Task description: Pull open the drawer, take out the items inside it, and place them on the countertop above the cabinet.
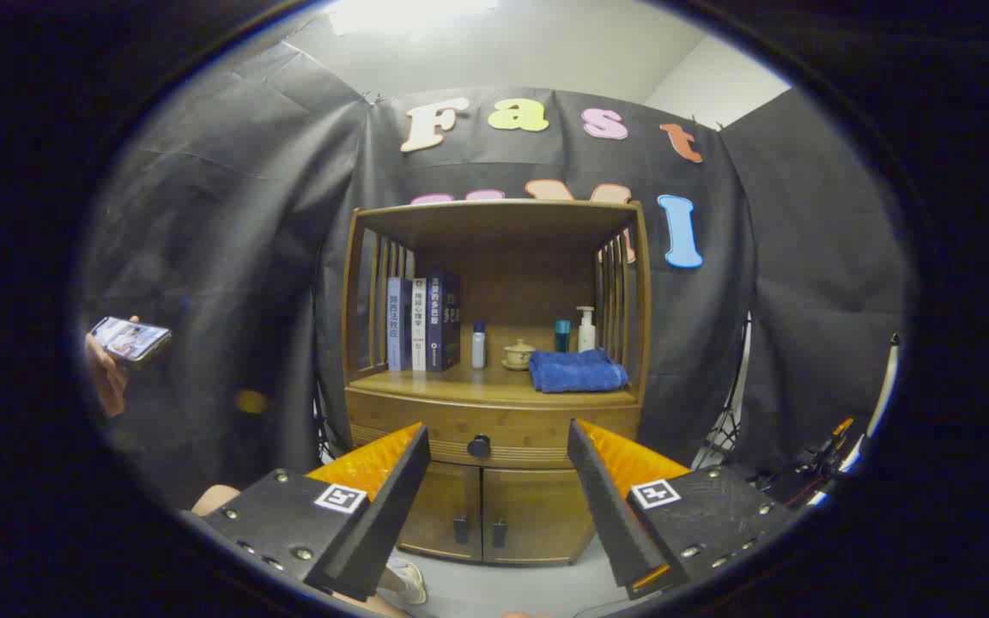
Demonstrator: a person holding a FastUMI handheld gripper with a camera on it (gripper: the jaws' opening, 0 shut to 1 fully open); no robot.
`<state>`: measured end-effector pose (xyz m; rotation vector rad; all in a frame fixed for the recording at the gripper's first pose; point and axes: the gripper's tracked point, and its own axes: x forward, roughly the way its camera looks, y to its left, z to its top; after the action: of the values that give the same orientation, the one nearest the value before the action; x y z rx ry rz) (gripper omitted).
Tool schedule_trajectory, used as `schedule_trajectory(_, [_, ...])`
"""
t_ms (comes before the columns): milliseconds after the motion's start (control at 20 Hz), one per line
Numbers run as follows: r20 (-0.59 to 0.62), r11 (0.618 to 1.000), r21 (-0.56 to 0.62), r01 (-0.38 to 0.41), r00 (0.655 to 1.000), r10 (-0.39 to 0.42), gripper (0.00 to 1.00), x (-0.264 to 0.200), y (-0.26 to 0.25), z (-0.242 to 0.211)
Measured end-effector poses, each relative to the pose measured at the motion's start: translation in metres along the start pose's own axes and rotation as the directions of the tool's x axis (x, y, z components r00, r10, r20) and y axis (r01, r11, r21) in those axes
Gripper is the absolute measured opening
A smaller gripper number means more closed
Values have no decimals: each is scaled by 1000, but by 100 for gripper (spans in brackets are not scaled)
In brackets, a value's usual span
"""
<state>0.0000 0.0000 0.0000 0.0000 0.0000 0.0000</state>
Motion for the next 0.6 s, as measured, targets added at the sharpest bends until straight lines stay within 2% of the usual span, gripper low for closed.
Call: schedule_trajectory(600, [-37,997,-75,-27,999,25,97,5,9,-15])
